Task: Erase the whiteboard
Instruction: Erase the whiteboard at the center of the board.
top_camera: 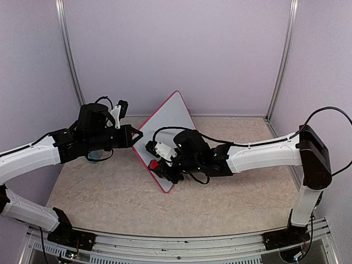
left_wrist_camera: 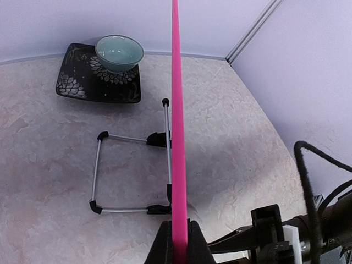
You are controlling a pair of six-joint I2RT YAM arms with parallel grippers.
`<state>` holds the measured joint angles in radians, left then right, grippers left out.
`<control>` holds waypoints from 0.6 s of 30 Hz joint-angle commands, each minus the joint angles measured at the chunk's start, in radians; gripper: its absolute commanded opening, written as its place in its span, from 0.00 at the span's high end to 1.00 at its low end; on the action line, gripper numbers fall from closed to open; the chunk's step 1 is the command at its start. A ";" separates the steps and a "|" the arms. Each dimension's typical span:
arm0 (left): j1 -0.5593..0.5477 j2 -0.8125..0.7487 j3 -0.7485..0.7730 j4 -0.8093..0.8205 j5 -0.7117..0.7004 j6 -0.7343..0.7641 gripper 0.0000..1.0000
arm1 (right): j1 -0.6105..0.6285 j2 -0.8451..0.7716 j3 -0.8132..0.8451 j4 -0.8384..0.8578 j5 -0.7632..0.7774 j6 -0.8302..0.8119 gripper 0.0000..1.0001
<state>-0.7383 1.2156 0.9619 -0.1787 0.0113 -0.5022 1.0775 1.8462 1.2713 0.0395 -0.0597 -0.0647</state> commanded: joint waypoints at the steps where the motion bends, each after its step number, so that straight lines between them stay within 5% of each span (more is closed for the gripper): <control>1: -0.028 0.006 -0.025 -0.037 0.107 0.012 1.00 | -0.035 0.004 -0.070 -0.013 0.002 0.037 0.99; 18: -0.027 -0.007 -0.034 -0.046 0.097 0.011 1.00 | -0.168 0.033 0.143 -0.059 -0.119 0.002 0.99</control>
<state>-0.7444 1.2114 0.9611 -0.1726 0.0296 -0.5007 0.9379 1.8446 1.4185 -0.0265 -0.1413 -0.0631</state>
